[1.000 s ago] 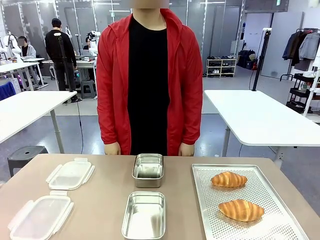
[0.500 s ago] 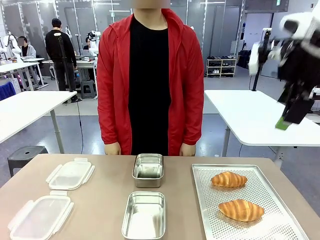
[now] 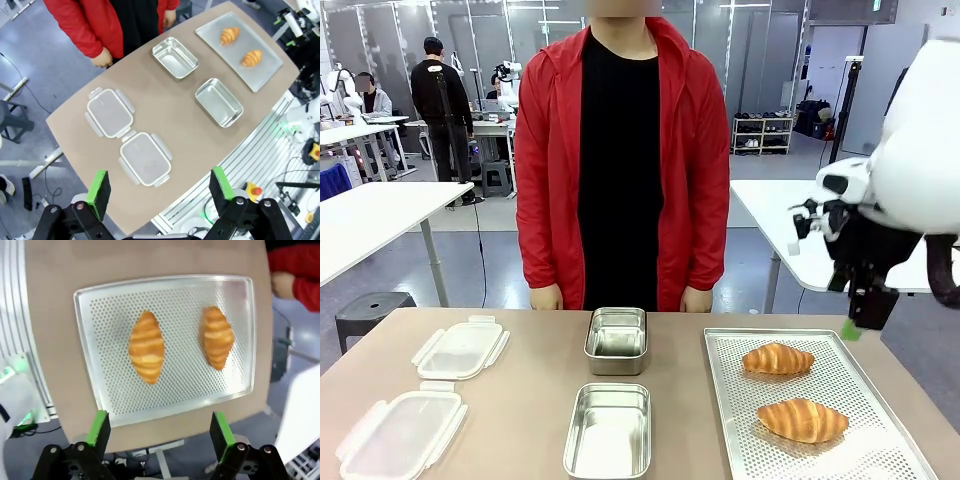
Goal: Place the bread into the airtight container.
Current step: Pick up a Butter Roll and place it into an empty Airtight Container.
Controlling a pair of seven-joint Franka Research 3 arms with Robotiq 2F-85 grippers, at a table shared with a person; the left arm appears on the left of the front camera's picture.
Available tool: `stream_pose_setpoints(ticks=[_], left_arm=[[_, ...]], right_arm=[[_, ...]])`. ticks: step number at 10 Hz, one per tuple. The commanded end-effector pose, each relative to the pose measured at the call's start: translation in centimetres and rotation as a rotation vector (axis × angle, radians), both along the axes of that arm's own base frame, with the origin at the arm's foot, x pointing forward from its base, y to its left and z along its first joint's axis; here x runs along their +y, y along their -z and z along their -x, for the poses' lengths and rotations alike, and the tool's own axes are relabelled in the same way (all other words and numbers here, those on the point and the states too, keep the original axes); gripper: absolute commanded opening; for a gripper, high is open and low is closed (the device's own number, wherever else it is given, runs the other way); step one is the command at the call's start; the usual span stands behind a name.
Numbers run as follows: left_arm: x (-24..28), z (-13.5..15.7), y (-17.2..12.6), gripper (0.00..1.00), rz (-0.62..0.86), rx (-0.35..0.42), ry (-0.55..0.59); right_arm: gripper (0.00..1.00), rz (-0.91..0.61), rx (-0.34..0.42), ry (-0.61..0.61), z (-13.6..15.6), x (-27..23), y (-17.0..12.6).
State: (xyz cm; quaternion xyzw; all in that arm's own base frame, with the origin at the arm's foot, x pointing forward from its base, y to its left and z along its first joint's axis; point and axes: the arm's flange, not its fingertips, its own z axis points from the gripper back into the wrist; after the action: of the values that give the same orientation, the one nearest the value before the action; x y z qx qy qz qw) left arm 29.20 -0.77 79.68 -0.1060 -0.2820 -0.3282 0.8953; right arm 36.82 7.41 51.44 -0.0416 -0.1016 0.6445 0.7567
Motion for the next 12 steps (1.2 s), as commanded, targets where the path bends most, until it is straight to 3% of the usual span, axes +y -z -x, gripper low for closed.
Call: stream_pose_setpoints(ticks=[1,3,6,8,9,12], left_arm=[[-0.1,0.0,-0.3,1.00,0.011,-0.006,0.005],[-0.1,0.0,-0.3,1.00,0.011,-0.006,0.005],[-0.1,0.0,-0.3,1.00,0.011,-0.006,0.005],[-0.1,0.0,-0.3,1.00,0.011,-0.006,0.005],[-0.1,0.0,-0.3,1.00,0.011,-0.006,0.005],[-0.1,0.0,-0.3,1.00,0.011,-0.006,0.005]], right_arm=[[1.00,-0.054,0.026,-0.103,-0.9,-0.2,3.4],[1.00,-0.025,0.028,-0.136,-1.1,-0.6,7.9],[1.00,-0.014,0.088,-0.167,-0.4,-1.5,11.4],[1.00,-0.015,0.059,-0.137,0.4,-1.4,11.3],[1.00,0.007,0.104,-0.147,-1.4,-1.1,10.7],[1.00,0.007,0.104,-0.147,-1.4,-1.1,10.7]])
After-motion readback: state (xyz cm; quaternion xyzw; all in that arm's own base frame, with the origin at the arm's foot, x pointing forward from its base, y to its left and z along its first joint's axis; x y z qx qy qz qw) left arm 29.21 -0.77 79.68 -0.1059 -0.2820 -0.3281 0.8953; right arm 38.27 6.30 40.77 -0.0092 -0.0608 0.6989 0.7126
